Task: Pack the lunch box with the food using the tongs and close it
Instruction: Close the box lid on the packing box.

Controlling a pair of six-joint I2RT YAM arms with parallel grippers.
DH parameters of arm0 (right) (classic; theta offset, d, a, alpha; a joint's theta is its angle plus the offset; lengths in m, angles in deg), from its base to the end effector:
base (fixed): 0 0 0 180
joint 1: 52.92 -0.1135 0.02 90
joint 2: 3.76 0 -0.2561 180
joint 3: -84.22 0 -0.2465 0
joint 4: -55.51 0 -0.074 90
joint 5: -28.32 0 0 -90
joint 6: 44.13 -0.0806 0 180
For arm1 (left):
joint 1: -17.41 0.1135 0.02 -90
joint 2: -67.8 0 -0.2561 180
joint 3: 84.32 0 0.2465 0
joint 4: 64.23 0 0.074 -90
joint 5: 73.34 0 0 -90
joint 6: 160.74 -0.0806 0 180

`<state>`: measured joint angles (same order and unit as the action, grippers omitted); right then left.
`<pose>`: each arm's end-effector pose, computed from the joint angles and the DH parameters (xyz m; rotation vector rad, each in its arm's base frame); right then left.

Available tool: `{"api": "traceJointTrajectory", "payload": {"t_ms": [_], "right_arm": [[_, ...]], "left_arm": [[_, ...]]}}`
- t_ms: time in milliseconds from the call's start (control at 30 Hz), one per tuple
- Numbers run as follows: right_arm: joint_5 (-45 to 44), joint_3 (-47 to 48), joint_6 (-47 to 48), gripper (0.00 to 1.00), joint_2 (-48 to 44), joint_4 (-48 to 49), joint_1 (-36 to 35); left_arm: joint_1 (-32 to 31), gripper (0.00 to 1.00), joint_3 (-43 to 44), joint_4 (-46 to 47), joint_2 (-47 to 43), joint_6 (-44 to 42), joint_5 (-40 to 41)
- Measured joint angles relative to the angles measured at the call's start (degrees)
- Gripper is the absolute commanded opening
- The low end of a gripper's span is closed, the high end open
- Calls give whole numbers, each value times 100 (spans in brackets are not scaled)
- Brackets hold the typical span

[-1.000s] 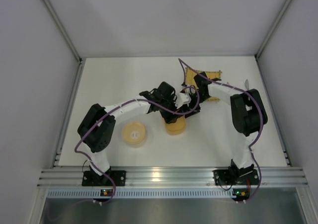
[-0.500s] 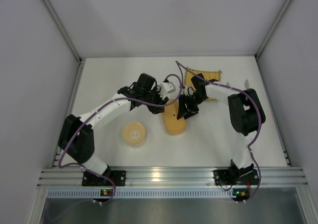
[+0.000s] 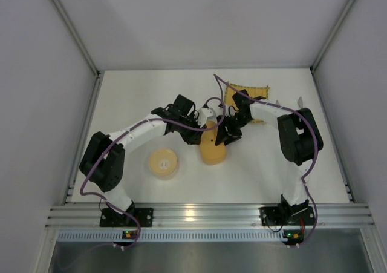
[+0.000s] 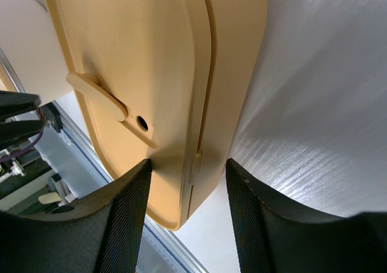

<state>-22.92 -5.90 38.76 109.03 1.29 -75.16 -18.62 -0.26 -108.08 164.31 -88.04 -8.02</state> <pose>0.3296 0.1893 0.1202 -0.4976 2.8698 1.0735 0.2806 -0.2457 0.1923 1.2957 2.2036 -0.6763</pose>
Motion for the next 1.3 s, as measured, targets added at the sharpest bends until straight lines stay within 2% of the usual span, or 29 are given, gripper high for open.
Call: {"api": "traceJointTrajectory", "payload": {"t_ms": [1300], "right_arm": [[94, 0, 103, 52, 37, -15, 0]], "left_arm": [[-133, 23, 560, 153, 979, 245, -153]]}}
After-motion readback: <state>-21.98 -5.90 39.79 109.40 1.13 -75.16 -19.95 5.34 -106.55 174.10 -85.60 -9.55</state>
